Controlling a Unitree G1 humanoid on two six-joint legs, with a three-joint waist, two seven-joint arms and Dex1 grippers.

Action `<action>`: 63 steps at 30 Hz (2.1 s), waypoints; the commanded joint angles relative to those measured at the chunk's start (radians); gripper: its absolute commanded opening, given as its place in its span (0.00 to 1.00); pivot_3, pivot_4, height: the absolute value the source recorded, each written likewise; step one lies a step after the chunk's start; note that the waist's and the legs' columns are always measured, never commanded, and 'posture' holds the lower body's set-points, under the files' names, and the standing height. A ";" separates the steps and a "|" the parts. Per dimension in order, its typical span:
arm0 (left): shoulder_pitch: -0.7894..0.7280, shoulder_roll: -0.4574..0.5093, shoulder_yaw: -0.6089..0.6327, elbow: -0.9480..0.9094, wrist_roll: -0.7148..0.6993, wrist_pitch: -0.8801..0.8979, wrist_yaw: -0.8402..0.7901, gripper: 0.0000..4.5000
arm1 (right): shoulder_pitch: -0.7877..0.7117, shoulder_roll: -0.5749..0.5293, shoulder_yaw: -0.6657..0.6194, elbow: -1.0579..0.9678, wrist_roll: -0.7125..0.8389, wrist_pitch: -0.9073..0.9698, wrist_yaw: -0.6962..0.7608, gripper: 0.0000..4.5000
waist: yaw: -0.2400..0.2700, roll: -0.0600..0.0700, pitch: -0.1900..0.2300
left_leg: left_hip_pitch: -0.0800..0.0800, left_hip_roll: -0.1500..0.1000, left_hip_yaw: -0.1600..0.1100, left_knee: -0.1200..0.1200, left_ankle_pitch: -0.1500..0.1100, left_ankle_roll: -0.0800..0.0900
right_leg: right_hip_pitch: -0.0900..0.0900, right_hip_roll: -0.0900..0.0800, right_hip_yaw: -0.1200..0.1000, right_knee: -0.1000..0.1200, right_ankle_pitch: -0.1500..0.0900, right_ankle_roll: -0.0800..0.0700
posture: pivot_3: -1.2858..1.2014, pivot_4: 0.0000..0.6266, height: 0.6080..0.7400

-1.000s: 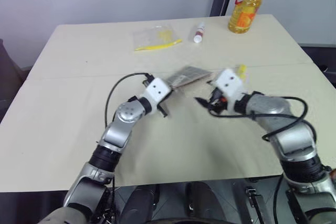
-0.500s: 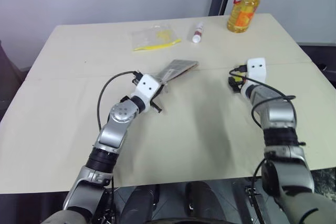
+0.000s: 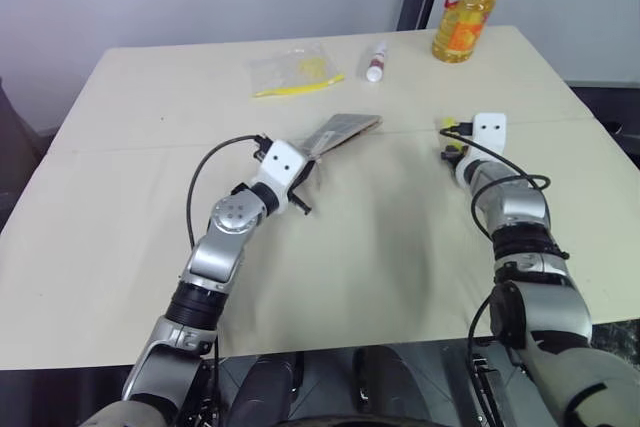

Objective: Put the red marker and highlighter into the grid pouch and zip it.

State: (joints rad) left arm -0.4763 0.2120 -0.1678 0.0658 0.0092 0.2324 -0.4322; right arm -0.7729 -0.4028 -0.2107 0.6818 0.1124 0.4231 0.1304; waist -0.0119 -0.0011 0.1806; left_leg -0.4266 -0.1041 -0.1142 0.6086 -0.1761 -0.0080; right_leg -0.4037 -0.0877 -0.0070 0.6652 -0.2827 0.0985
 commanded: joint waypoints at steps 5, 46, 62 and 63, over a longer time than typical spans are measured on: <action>-0.045 0.015 0.025 0.015 -0.041 -0.037 -0.049 0.00 | 0.285 -0.193 0.088 -0.669 0.047 0.107 0.289 0.19 | 0.005 0.000 0.000 | -0.001 -0.001 0.000 0.001 -0.001 0.001 | 0.000 0.000 0.000 0.000 0.000 0.000 | 0.52 0.24 1.00; -0.001 0.145 -0.069 -0.072 -0.077 -0.176 -0.378 0.00 | 0.459 -0.498 0.305 -1.132 0.082 0.175 0.631 0.19 | 0.024 0.000 0.000 | -0.002 0.001 0.001 0.003 -0.002 0.002 | 0.001 -0.002 0.000 -0.004 -0.001 0.001 | 0.52 0.24 1.00; -0.009 0.181 -0.113 -0.063 -0.095 -0.194 -0.531 0.00 | 0.401 -0.426 0.351 -1.182 0.059 0.201 0.686 0.75 | 0.027 0.000 0.001 | -0.005 0.001 0.001 0.003 -0.003 0.004 | 0.001 -0.003 0.000 -0.010 -0.001 0.000 | 0.52 0.24 1.00; -0.008 0.171 -0.111 -0.051 -0.091 -0.187 -0.515 0.00 | 0.424 -0.418 0.301 -1.191 0.082 0.221 0.672 0.85 | 0.027 -0.001 0.001 | -0.005 0.001 0.001 0.003 -0.003 0.004 | 0.000 -0.003 0.000 -0.010 -0.001 0.000 | 0.52 0.24 1.00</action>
State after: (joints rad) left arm -0.4780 0.3955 -0.2843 0.0363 -0.0739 0.0423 -0.9650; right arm -0.3592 -0.8275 0.1795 -0.4613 0.1631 0.6232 0.8244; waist 0.0151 -0.0016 0.1812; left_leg -0.4319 -0.1032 -0.1135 0.6122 -0.1796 -0.0037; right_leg -0.4033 -0.0909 -0.0071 0.6551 -0.2836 0.0987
